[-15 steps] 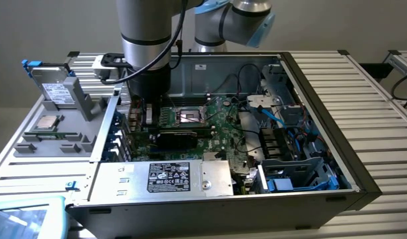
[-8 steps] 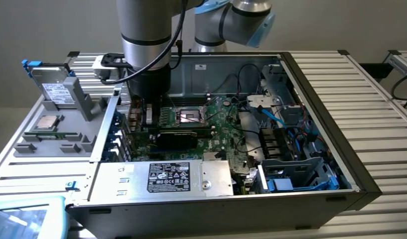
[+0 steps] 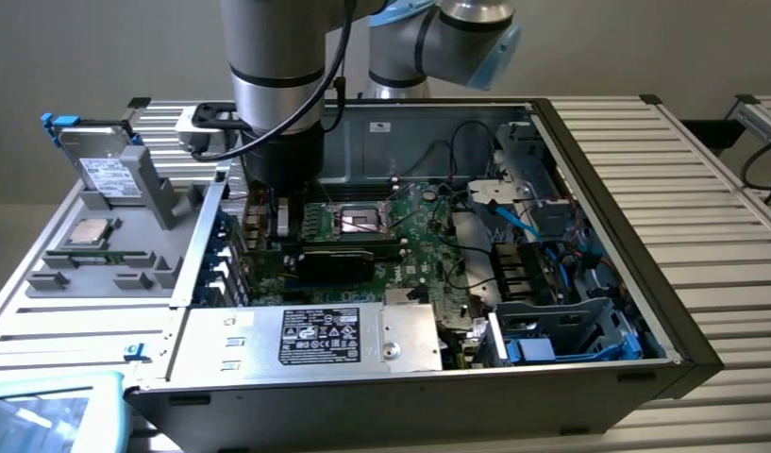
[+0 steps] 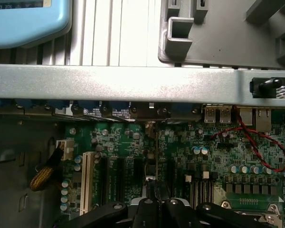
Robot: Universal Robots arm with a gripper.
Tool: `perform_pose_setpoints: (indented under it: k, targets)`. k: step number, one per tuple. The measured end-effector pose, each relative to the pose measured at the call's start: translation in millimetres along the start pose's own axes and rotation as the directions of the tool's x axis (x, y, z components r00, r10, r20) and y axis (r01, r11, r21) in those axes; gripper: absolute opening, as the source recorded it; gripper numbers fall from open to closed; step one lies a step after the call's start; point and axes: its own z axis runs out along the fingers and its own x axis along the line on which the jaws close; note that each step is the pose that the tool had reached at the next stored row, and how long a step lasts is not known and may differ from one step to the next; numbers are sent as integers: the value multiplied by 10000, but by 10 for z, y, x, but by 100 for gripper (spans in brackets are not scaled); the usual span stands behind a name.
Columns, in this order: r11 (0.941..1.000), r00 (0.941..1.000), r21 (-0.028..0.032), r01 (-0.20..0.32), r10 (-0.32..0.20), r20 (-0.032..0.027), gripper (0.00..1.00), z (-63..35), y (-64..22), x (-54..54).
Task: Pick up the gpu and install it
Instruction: 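Press down on the gpu until it lock into place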
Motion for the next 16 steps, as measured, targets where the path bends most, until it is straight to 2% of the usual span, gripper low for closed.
perform_pose_setpoints:
  k: [16]
  targets:
    - [10000, 10000, -15, -6, 6, -19, 12, 53, -3, -3]
